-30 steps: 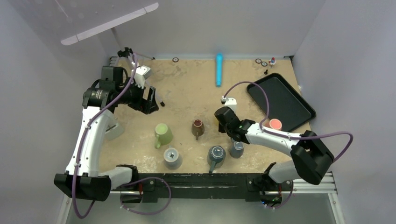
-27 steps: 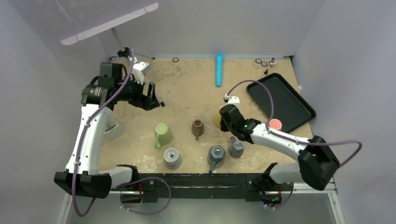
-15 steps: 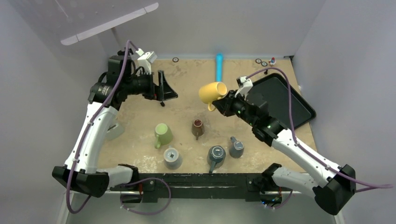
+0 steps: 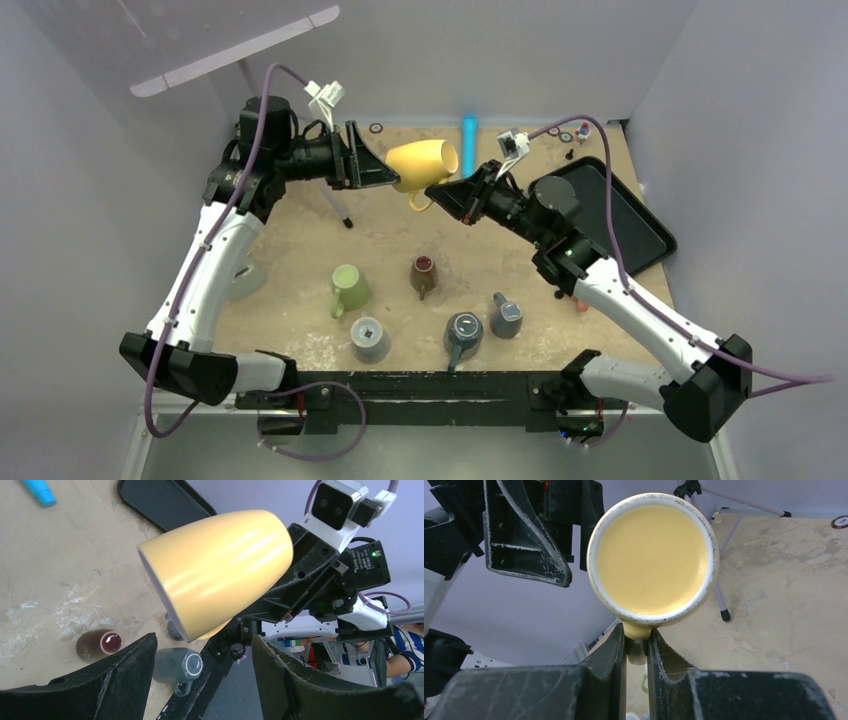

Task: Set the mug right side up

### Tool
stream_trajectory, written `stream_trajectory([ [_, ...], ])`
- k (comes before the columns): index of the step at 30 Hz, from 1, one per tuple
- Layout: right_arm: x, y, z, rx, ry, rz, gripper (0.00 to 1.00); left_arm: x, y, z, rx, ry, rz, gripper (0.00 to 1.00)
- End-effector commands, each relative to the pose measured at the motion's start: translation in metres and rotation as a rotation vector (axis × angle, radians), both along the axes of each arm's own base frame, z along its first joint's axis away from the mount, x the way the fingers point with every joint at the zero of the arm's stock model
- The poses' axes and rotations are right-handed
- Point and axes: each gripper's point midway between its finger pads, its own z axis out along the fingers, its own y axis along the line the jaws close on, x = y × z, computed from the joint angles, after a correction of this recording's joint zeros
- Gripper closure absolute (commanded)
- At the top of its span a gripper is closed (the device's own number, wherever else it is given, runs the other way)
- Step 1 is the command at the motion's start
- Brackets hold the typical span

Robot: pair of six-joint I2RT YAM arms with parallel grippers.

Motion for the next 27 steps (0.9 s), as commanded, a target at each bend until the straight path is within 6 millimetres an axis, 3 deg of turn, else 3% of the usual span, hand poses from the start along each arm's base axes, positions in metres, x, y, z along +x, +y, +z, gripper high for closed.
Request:
stream_trajectory([
  [1, -0.017, 0.001, 0.083, 0.146, -0.196, 0.070, 1.00, -0.004, -0.006, 0.043, -0.088, -0.084, -0.036, 0.28],
  [8, -0.017, 0.009, 0.087, 0.192, -0.187, 0.112, 1.00, 0.001, -0.012, 0.037, -0.133, -0.020, -0.049, 0.35],
  [12, -0.023, 0.019, 0.081, 0.226, -0.162, 0.189, 1.00, 0.002, -0.017, 0.050, -0.174, -0.027, -0.073, 0.38],
  [14, -0.021, 0.024, 0.073, 0.230, -0.133, 0.208, 1.00, 0.002, -0.018, 0.058, -0.195, -0.045, -0.089, 0.49],
  [17, -0.016, 0.034, 0.053, 0.222, -0.069, 0.242, 1.00, 0.000, -0.019, 0.061, -0.202, -0.050, -0.103, 0.80],
  [18, -0.014, 0.036, 0.047, 0.219, -0.048, 0.247, 1.00, 0.000, -0.019, 0.059, -0.195, -0.050, -0.101, 0.95],
  [20, -0.009, 0.039, 0.032, 0.195, -0.006, 0.233, 1.00, 0.003, -0.016, 0.050, -0.157, -0.053, -0.080, 1.00],
  [21, -0.006, 0.039, 0.024, 0.171, 0.009, 0.219, 0.96, 0.006, -0.014, 0.045, -0.123, -0.073, -0.064, 1.00],
  [24, 0.005, 0.037, 0.000, 0.068, 0.060, 0.156, 0.55, 0.020, -0.002, 0.024, 0.024, -0.121, -0.004, 1.00],
  [27, 0.007, 0.028, -0.017, -0.003, 0.107, 0.105, 0.36, 0.031, 0.013, 0.003, 0.185, -0.177, 0.024, 1.00],
])
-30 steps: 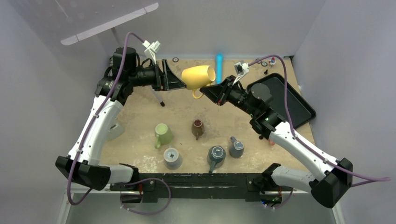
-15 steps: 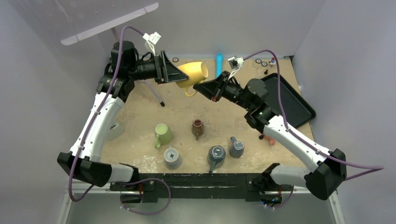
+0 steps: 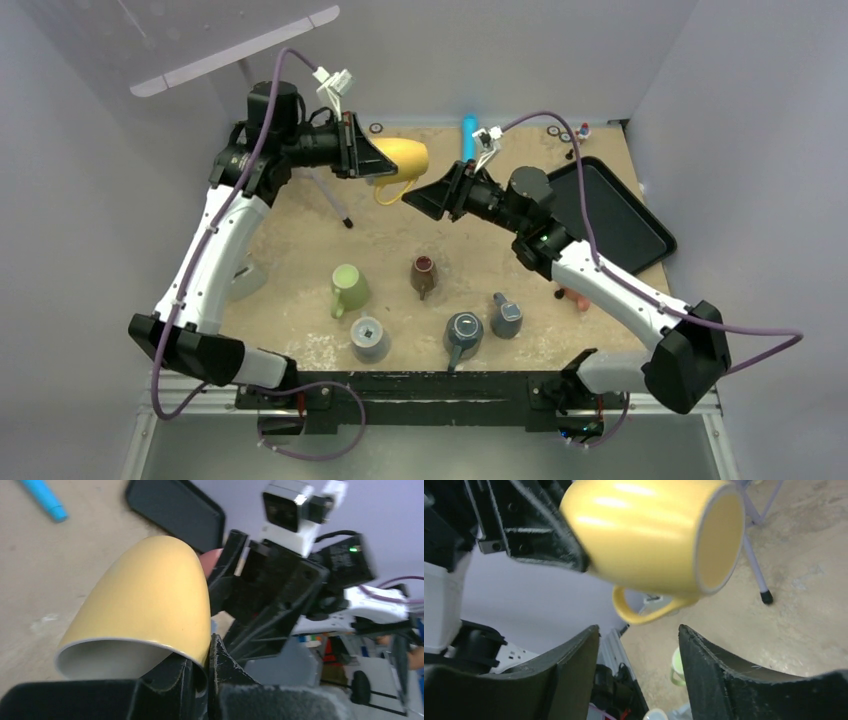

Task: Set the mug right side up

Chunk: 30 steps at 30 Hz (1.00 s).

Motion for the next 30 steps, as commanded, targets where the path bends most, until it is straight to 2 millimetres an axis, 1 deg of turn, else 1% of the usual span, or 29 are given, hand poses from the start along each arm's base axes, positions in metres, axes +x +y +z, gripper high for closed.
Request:
stream_trajectory([
  [1, -0.005, -0.015, -0.001, -0.111, -0.054, -0.054, 0.31, 0.027, 0.031, -0.025, 0.264, -0.148, 0.116, 1.00],
  [2, -0.006, -0.019, -0.004, -0.139, -0.043, -0.065, 0.29, 0.031, 0.036, -0.031, 0.321, -0.206, 0.108, 1.00],
  [3, -0.007, -0.023, -0.008, -0.165, -0.038, -0.074, 0.28, 0.033, 0.041, -0.035, 0.361, -0.228, 0.112, 1.00],
  [4, -0.008, -0.027, -0.010, -0.190, -0.032, -0.082, 0.23, 0.036, 0.046, -0.040, 0.409, -0.279, 0.097, 1.00],
  [5, -0.009, -0.030, -0.011, -0.211, -0.029, -0.089, 0.21, 0.037, 0.049, -0.045, 0.447, -0.318, 0.076, 1.00],
  [7, -0.007, -0.042, -0.009, -0.265, -0.018, -0.114, 0.21, 0.034, 0.053, -0.053, 0.508, -0.373, 0.007, 1.00],
  [8, -0.004, -0.053, -0.010, -0.303, -0.003, -0.140, 0.21, 0.030, 0.054, -0.056, 0.533, -0.402, -0.041, 1.00],
  [11, 0.010, -0.098, -0.005, -0.387, 0.018, -0.260, 0.19, 0.005, 0.057, -0.068, 0.623, -0.531, -0.245, 1.00],
  [13, 0.020, -0.130, 0.003, -0.409, 0.018, -0.323, 0.19, -0.021, 0.060, -0.078, 0.668, -0.658, -0.423, 1.00],
  [15, 0.027, -0.151, 0.011, -0.432, 0.008, -0.348, 0.19, -0.053, 0.061, -0.082, 0.646, -0.826, -0.616, 1.00],
  [16, 0.030, -0.154, 0.015, -0.449, 0.001, -0.341, 0.19, -0.068, 0.062, -0.083, 0.630, -0.925, -0.698, 1.00],
  [17, 0.033, -0.154, 0.019, -0.467, -0.001, -0.337, 0.19, -0.079, 0.064, -0.086, 0.643, -1.009, -0.772, 1.00],
  [18, 0.038, -0.154, 0.022, -0.491, -0.002, -0.332, 0.18, -0.085, 0.067, -0.088, 0.679, -1.070, -0.842, 1.00],
  [20, 0.041, -0.145, 0.028, -0.510, -0.007, -0.274, 0.10, -0.095, 0.071, -0.095, 0.753, -1.134, -1.016, 1.00],
  [22, 0.047, -0.138, 0.039, -0.511, -0.020, -0.268, 0.07, -0.098, 0.074, -0.099, 0.804, -1.187, -1.137, 1.00],
  [23, 0.049, -0.134, 0.046, -0.517, -0.035, -0.280, 0.06, -0.098, 0.076, -0.101, 0.831, -1.220, -1.188, 1.00],
  [24, 0.047, -0.123, 0.054, -0.520, -0.056, -0.271, 0.06, -0.096, 0.078, -0.102, 0.862, -1.261, -1.236, 1.00],
  [26, 0.045, -0.101, 0.065, -0.520, -0.075, -0.232, 0.06, -0.092, 0.080, -0.107, 0.911, -1.328, -1.328, 1.00],
  [27, 0.043, -0.089, 0.068, -0.521, -0.077, -0.201, 0.06, -0.091, 0.080, -0.108, 0.930, -1.359, -1.367, 1.00],
  [28, 0.040, -0.077, 0.075, -0.516, -0.085, -0.175, 0.06, -0.088, 0.080, -0.109, 0.953, -1.402, -1.407, 1.00],
  [29, 0.037, -0.066, 0.070, -0.529, -0.072, -0.144, 0.06, -0.085, 0.079, -0.108, 0.970, -1.439, -1.425, 1.00],
  [30, 0.032, -0.055, 0.070, -0.537, -0.071, -0.117, 0.06, -0.082, 0.077, -0.109, 0.986, -1.474, -1.436, 1.00],
])
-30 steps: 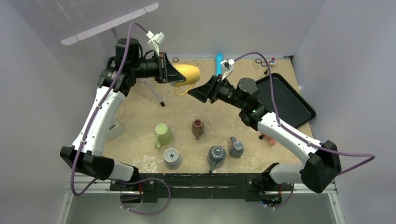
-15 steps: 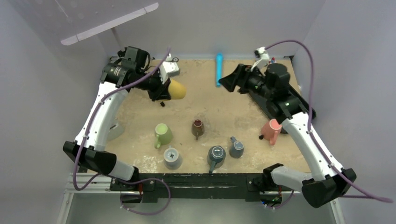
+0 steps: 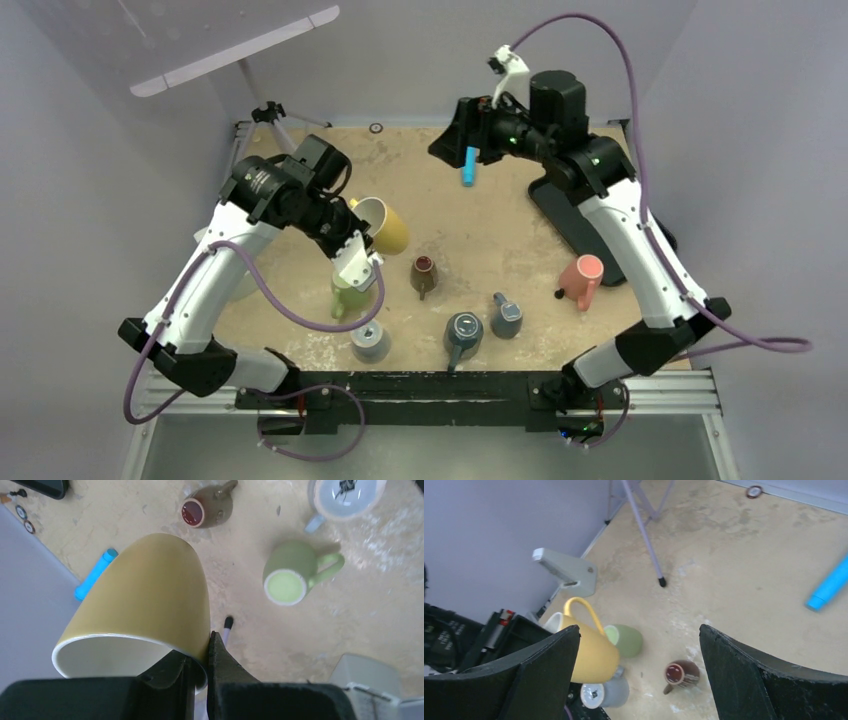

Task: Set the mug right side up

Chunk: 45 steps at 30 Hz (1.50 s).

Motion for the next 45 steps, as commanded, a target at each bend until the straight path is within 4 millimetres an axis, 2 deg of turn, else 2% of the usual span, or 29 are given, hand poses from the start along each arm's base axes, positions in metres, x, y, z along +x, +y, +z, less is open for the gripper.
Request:
stream_trajectory([
  [1, -0.027, 0.040, 0.011, -0.041, 0.007, 0.112, 0.06, -0.005, 0.013, -0.001, 0.152, -0.160, -0.249, 1.00],
  [8, -0.058, 0.090, 0.002, -0.122, 0.044, 0.171, 0.08, 0.016, 0.009, -0.008, 0.205, -0.301, -0.310, 1.00],
  [12, -0.056, 0.113, -0.024, -0.201, 0.082, 0.163, 0.09, 0.021, 0.009, -0.014, 0.217, -0.330, -0.314, 1.00],
  [17, -0.045, 0.118, -0.065, -0.307, 0.134, 0.112, 0.12, 0.021, 0.007, -0.016, 0.202, -0.339, -0.319, 1.00],
  [21, -0.040, 0.123, -0.084, -0.333, 0.158, 0.108, 0.16, 0.025, 0.005, -0.014, 0.195, -0.361, -0.311, 1.00],
  [25, -0.048, 0.134, -0.101, -0.347, 0.169, 0.154, 0.18, 0.027, 0.003, -0.011, 0.181, -0.371, -0.297, 1.00],
  [29, -0.051, 0.133, -0.127, -0.436, 0.191, 0.123, 0.20, 0.031, 0.002, -0.009, 0.180, -0.379, -0.279, 1.00],
  [32, -0.044, 0.127, -0.140, -0.498, 0.197, 0.082, 0.31, 0.034, 0.002, -0.007, 0.181, -0.385, -0.272, 1.00],
  [34, -0.041, 0.124, -0.143, -0.527, 0.196, 0.065, 0.50, 0.034, 0.003, -0.007, 0.186, -0.389, -0.272, 1.00],
  [37, -0.037, 0.117, -0.146, -0.564, 0.186, 0.040, 0.91, 0.033, 0.005, -0.009, 0.195, -0.383, -0.269, 1.00],
  [38, -0.035, 0.114, -0.145, -0.576, 0.178, 0.024, 1.00, 0.032, 0.005, -0.009, 0.188, -0.384, -0.264, 1.00],
  [43, -0.026, 0.104, -0.145, -0.578, 0.150, -0.012, 1.00, 0.040, -0.009, 0.000, 0.088, -0.452, -0.219, 1.00],
  [45, -0.020, 0.101, -0.140, -0.549, 0.128, -0.027, 1.00, 0.042, -0.013, 0.003, 0.050, -0.483, -0.205, 0.91],
])
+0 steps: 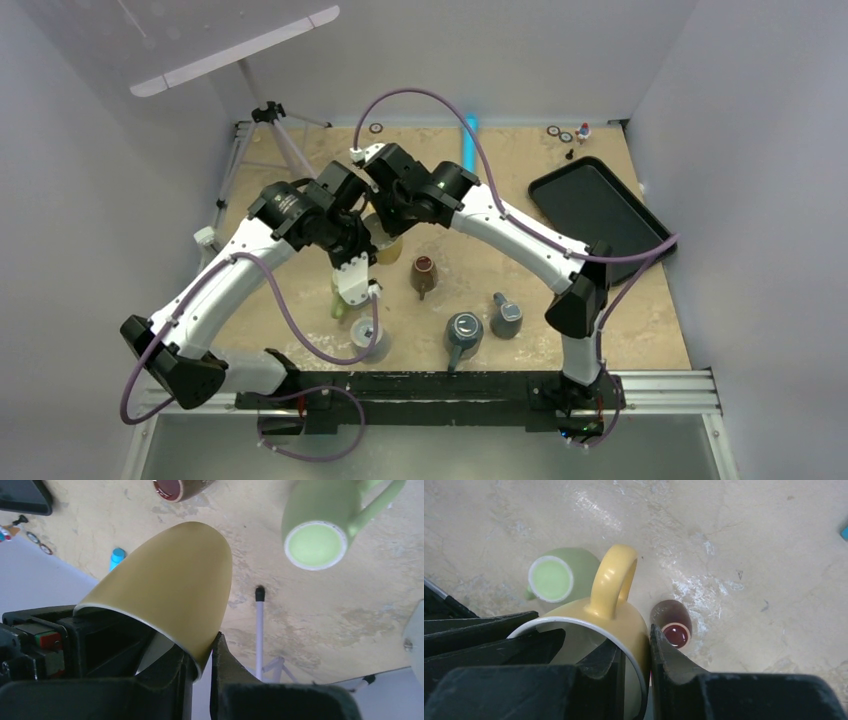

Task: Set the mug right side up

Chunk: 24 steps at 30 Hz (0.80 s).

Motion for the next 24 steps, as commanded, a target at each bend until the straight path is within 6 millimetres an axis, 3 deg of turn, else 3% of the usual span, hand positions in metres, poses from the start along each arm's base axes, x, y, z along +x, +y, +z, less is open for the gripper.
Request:
stream_trajectory([
  [1, 0.030, -0.028, 0.034, 0.095, -0.091, -0.123, 1.00, 0.009, -0.020, 0.053, -0.241, -0.179, 0.003, 0.83],
  [4, 0.042, -0.037, 0.047, 0.153, -0.124, -0.151, 1.00, 0.011, -0.021, 0.060, -0.283, -0.186, 0.041, 0.70],
  [7, 0.060, -0.057, 0.052, 0.169, -0.142, -0.204, 1.00, 0.015, -0.026, 0.074, -0.339, -0.190, 0.072, 0.53],
  [10, 0.081, -0.087, 0.052, 0.159, -0.161, -0.263, 1.00, 0.014, -0.038, 0.096, -0.452, -0.188, 0.093, 0.40],
  [14, 0.112, -0.136, 0.062, 0.145, -0.206, -0.353, 1.00, 0.012, -0.045, 0.120, -0.581, -0.140, 0.168, 0.34],
  [16, 0.133, -0.173, 0.068, 0.141, -0.239, -0.433, 1.00, 0.012, -0.042, 0.125, -0.614, -0.097, 0.253, 0.33],
  [19, 0.174, -0.260, 0.068, 0.108, -0.292, -0.641, 1.00, 0.014, -0.034, 0.126, -0.671, 0.014, 0.470, 0.33],
  [24, 0.220, -0.378, 0.069, 0.093, -0.389, -0.916, 1.00, 0.016, -0.014, 0.106, -0.742, 0.203, 0.886, 0.32],
])
